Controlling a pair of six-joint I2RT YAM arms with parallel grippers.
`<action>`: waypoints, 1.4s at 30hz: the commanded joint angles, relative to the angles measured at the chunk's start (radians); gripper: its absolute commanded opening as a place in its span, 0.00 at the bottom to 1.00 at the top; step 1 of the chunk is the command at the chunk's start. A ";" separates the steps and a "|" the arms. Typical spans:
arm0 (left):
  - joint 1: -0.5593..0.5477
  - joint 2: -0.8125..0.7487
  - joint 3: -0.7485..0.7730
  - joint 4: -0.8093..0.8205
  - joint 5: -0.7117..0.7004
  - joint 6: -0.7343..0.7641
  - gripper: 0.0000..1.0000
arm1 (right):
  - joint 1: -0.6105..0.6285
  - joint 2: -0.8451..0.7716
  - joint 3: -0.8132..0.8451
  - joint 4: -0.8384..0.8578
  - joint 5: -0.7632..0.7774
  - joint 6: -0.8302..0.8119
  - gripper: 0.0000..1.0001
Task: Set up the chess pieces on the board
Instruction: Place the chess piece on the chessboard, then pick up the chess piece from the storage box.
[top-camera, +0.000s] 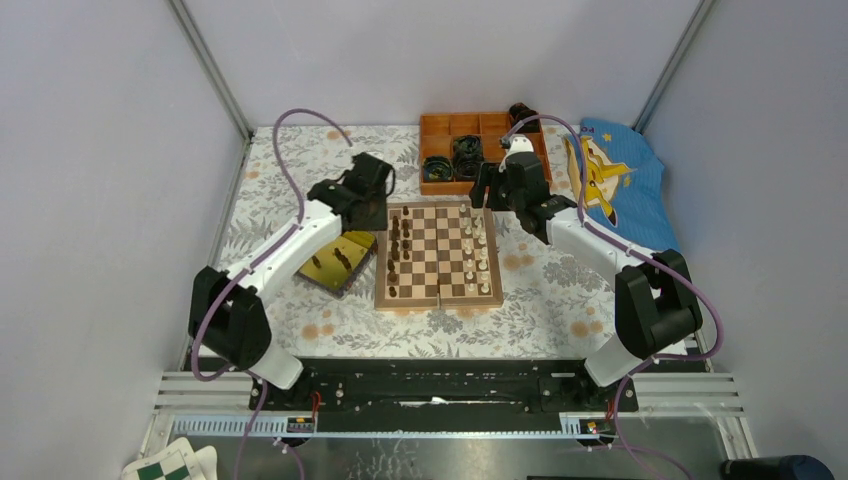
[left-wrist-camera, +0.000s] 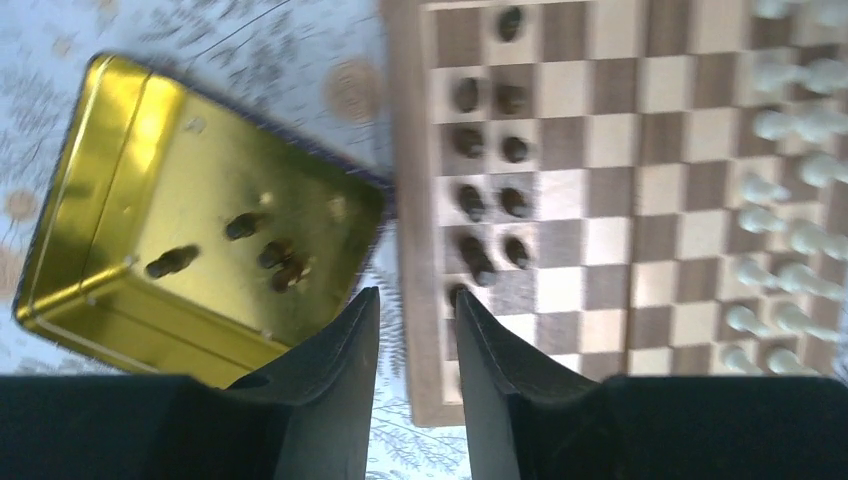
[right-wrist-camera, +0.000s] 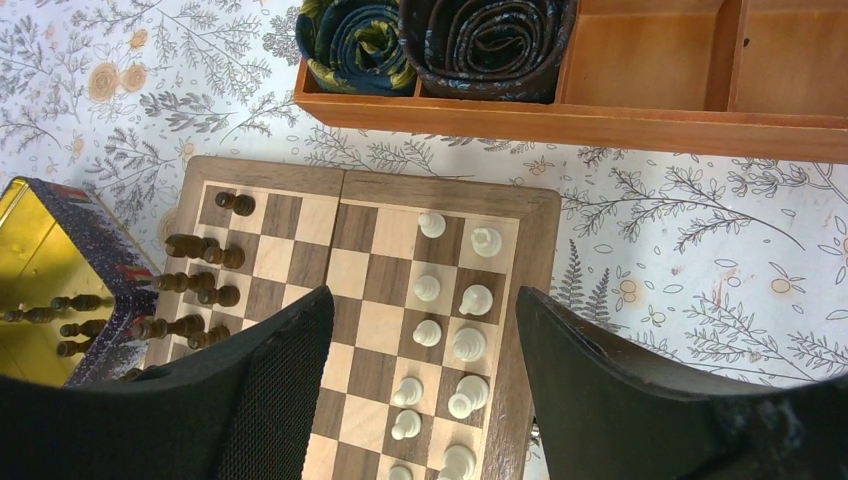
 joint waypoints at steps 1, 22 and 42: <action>0.124 -0.044 -0.111 0.077 0.035 -0.067 0.41 | -0.007 -0.041 -0.001 0.040 -0.027 -0.002 0.75; 0.418 0.007 -0.321 0.243 0.185 -0.070 0.51 | -0.007 -0.023 0.001 0.048 -0.059 0.005 0.75; 0.451 0.128 -0.295 0.263 0.210 -0.030 0.43 | -0.006 -0.011 0.002 0.051 -0.057 0.004 0.76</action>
